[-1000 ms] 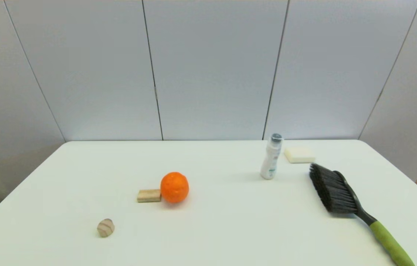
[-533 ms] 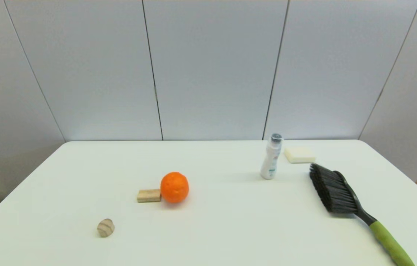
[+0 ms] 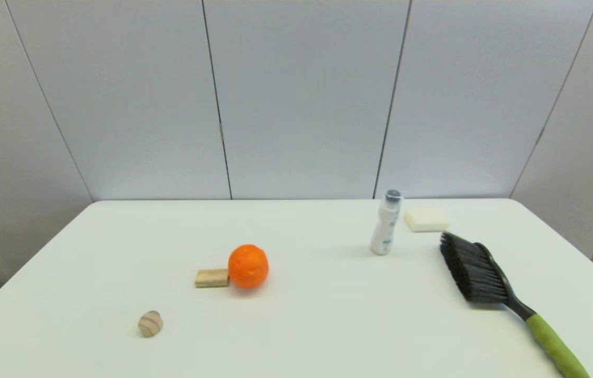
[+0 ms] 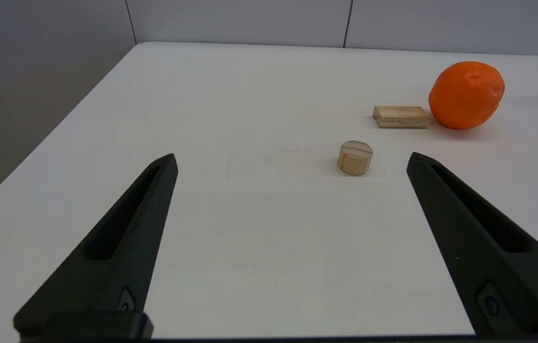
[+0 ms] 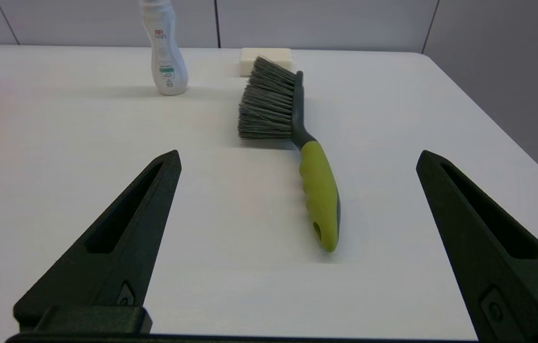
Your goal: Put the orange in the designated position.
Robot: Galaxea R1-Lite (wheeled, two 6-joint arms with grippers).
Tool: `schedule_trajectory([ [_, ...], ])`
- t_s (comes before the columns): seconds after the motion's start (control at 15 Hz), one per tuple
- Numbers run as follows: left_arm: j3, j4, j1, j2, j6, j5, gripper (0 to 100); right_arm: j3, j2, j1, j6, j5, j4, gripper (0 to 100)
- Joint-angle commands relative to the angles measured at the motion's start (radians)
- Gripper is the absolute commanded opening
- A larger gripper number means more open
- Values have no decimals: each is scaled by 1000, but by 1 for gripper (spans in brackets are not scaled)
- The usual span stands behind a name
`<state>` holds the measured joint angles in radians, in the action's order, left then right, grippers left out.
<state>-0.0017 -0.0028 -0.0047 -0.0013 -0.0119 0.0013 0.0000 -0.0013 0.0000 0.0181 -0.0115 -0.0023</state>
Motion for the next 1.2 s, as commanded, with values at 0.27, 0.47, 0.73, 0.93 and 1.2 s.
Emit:
schedule_trajectory([
  [0.27,0,0,0,1,0,0,100,0,1,0,0,-1,-1,100],
  [0.47,0,0,0,1,0,0,100,0,1,0,0,-1,-1,100],
  [0.73,0,0,0,1,0,0,100,0,1,0,0,-1,-2,100],
  [0.93,0,0,0,1,0,0,100,0,1,0,2,1,-4,100],
  [1.2,0,0,0,1,0,0,100,0,1,0,0,1,-4,100],
])
